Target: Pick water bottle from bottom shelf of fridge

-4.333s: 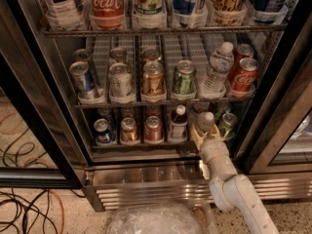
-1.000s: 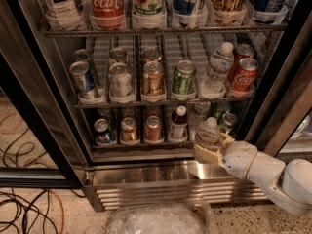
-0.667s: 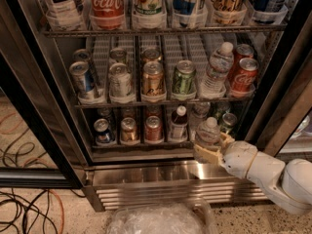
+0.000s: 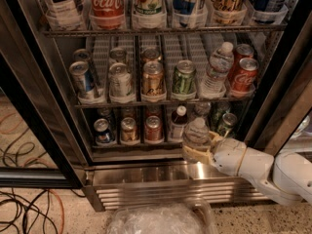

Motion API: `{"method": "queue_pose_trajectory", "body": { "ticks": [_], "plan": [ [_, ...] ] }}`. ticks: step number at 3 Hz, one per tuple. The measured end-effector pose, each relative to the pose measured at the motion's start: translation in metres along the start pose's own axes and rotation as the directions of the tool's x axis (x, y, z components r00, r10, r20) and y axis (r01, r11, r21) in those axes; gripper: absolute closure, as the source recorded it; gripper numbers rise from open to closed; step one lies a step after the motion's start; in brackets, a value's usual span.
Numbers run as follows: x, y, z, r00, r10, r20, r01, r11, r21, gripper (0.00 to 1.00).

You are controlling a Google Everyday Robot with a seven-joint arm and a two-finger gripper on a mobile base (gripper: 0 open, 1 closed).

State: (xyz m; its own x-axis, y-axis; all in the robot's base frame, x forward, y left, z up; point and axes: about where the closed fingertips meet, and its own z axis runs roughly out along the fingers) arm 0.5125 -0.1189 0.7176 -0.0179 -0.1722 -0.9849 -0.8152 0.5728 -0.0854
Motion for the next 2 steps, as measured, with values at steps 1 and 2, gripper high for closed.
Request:
{"method": "queue_pose_trajectory", "body": {
  "ticks": [1, 2],
  "plan": [
    [-0.0128, 0.0257, 0.007, 0.999, -0.041, 0.011, 0.042, 0.9956, -0.083, 1.0],
    [-0.0128, 0.0257, 0.0071, 0.999, -0.041, 0.011, 0.042, 0.9956, -0.083, 1.0]
  ]
}}
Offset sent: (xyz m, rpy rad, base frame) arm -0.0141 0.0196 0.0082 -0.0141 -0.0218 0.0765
